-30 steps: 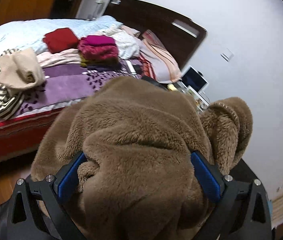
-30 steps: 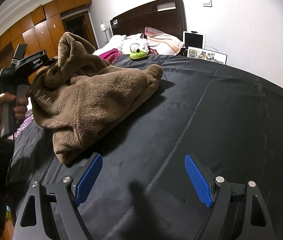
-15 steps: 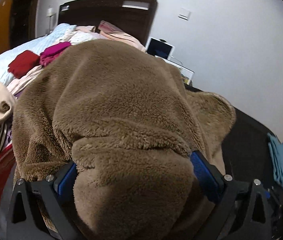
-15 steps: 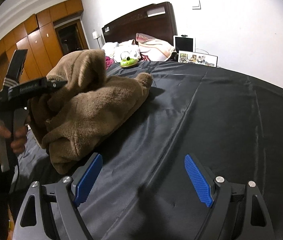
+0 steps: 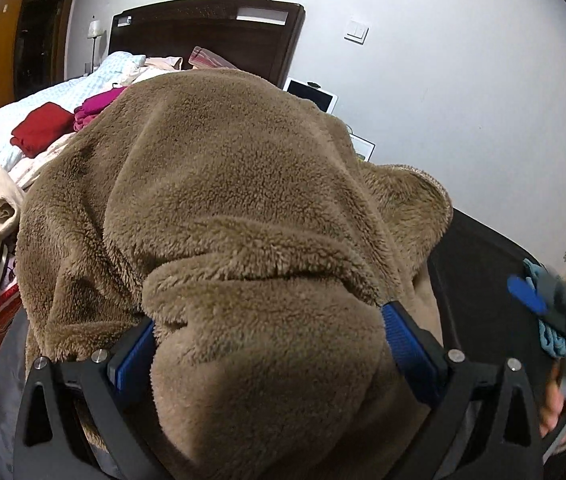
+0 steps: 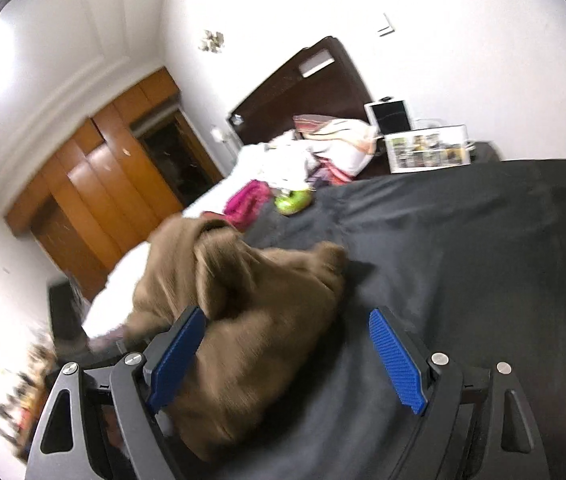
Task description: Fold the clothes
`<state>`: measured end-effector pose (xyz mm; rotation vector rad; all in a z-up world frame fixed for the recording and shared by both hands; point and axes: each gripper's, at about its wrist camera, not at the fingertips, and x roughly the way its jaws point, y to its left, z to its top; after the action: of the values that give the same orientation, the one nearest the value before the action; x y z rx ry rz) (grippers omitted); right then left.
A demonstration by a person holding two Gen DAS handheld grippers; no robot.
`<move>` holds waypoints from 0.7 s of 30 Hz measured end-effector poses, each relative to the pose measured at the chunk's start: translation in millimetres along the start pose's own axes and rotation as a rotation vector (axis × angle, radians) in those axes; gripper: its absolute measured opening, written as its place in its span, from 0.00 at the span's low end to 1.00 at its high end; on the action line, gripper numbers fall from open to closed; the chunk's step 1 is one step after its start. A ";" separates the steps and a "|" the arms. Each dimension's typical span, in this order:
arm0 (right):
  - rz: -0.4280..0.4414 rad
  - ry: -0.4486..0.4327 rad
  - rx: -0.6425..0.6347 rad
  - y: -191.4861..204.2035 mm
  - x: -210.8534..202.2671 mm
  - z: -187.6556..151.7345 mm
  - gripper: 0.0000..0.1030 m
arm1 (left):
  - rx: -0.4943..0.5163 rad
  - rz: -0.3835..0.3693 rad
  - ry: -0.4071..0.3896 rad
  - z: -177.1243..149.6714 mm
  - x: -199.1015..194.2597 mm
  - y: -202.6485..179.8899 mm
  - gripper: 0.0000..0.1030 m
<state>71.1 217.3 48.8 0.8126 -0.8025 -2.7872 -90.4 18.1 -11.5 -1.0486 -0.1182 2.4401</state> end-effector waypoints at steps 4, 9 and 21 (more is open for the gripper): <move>0.069 0.034 -0.021 15.4 43.4 21.3 0.84 | -0.011 -0.011 -0.016 -5.8 -0.4 5.9 0.98; 0.101 0.106 -0.080 36.3 105.5 36.7 0.84 | -0.014 -0.021 -0.021 -10.5 1.5 9.8 0.98; -0.017 0.154 -0.244 49.1 145.6 9.2 0.18 | -0.004 -0.016 -0.028 -27.1 -5.3 14.8 0.99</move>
<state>-58.2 141.5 13.9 0.9750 -0.4225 -2.7230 -74.0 -0.3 -30.9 -1.0117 -0.1406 2.4419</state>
